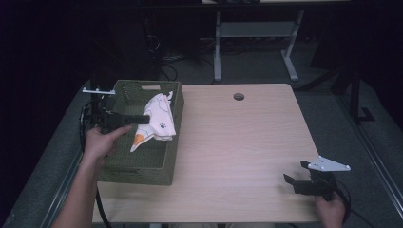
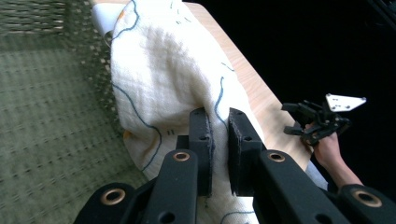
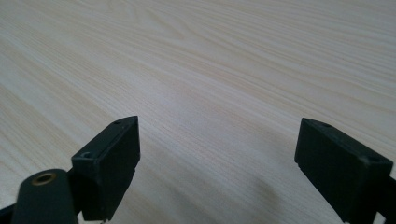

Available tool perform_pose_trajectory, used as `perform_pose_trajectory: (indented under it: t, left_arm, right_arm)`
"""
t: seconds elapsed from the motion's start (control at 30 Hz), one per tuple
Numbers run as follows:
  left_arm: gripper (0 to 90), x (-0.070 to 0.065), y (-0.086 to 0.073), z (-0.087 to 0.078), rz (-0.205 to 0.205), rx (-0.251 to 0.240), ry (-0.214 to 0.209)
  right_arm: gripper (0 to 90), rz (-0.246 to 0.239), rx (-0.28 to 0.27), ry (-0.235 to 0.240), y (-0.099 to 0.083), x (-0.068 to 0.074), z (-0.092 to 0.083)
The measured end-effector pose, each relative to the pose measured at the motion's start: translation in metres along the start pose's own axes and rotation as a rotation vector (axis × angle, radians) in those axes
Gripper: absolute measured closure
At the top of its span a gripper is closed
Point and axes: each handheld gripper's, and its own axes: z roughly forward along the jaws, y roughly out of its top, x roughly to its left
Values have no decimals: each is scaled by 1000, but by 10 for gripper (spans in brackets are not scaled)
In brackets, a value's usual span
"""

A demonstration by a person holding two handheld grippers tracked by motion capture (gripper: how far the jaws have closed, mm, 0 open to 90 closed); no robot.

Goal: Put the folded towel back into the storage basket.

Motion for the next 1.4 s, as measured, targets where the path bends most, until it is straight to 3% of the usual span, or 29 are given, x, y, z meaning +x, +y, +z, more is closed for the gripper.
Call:
perform_pose_trajectory:
  t: [0.37, 0.77, 1.03, 1.13, 1.2, 1.23, 1.27, 1.3, 1.4]
  left_arm:
    - [826, 24, -9, -10, -33, 13, 50]
    - [819, 47, -17, 0, -33, 133, 89]
    - [815, 60, -14, 7, -20, 168, 99]
    - [817, 64, -12, 13, 8, 224, 120]
    - [813, 63, -10, 16, 80, 252, 130]
    - [798, 61, -9, 17, 121, 261, 173]
    - [739, 59, -8, 19, 159, 287, 241]
    - [622, 58, -8, 20, 172, 294, 261]
    - [551, 56, -10, 20, 178, 304, 274]
  right_arm:
    - [137, -6, 7, -3, 0, 0, 1]
    - [137, -21, 22, 2, 1, 1, 4]
    - [137, -21, 32, -7, 0, 0, 5]
    - [137, -16, 34, -9, -1, -1, 4]
    - [137, -16, 36, -8, -1, -1, 5]
    - [137, -16, 36, -9, -1, -1, 5]
    - [137, -16, 37, -10, -1, -1, 6]
    - [137, -15, 41, -8, -1, -1, 6]
    - [137, -18, 43, -5, -1, -1, 7]
